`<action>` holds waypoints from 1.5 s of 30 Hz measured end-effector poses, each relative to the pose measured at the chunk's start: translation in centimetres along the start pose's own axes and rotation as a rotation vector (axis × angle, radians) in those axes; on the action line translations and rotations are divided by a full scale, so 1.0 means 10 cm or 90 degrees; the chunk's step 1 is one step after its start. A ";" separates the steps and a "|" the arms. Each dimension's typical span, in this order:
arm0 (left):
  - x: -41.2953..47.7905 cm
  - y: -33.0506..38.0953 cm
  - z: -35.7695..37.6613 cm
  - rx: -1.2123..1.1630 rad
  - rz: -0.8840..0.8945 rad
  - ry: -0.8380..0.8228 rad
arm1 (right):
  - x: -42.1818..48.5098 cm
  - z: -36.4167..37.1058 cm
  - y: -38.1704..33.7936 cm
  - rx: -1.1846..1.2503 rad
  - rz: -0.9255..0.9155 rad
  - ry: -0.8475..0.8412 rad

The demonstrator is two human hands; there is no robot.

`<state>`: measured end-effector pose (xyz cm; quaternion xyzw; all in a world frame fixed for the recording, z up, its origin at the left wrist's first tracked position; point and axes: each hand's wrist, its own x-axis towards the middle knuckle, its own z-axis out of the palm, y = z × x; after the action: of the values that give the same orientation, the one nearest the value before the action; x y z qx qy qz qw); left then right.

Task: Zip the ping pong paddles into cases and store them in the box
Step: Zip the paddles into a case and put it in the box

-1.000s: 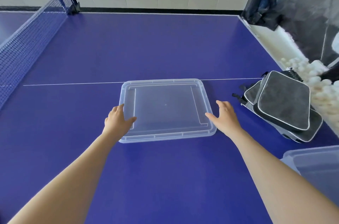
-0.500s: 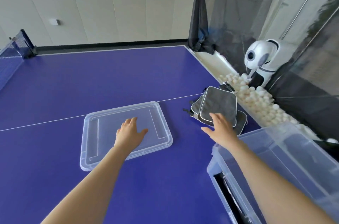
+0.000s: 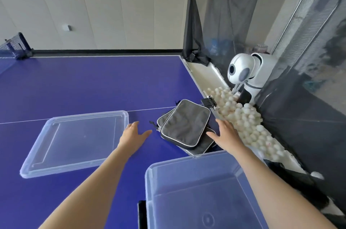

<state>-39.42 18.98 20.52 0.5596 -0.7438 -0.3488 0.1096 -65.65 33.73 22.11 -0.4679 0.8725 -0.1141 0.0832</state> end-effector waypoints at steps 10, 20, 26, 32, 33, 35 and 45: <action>0.27 0.59 0.55 0.004 -0.057 0.022 | 0.52 0.05 0.60 0.064 0.031 -0.066; 1.07 0.51 1.00 0.018 -0.084 -0.017 | 1.02 0.68 0.56 0.133 0.062 -0.148; 1.32 0.37 1.23 0.045 -0.106 -0.066 | 1.22 0.97 0.45 0.160 0.127 -0.193; 1.39 0.32 1.35 -0.005 -0.119 -0.053 | 1.33 1.09 0.35 0.284 0.217 -0.202; 1.40 0.32 1.34 -0.012 -0.124 -0.058 | 1.33 1.10 0.33 0.311 0.230 -0.200; 1.40 0.34 1.32 -0.037 -0.137 -0.066 | 1.34 1.11 0.31 0.352 0.232 -0.178; 1.07 0.52 0.97 -0.290 -0.119 -0.024 | 1.19 0.67 0.16 0.657 0.173 -0.071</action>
<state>-52.43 13.78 14.28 0.5804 -0.5930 -0.5264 0.1858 -71.77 23.78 14.82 -0.2544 0.7498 -0.4913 0.3628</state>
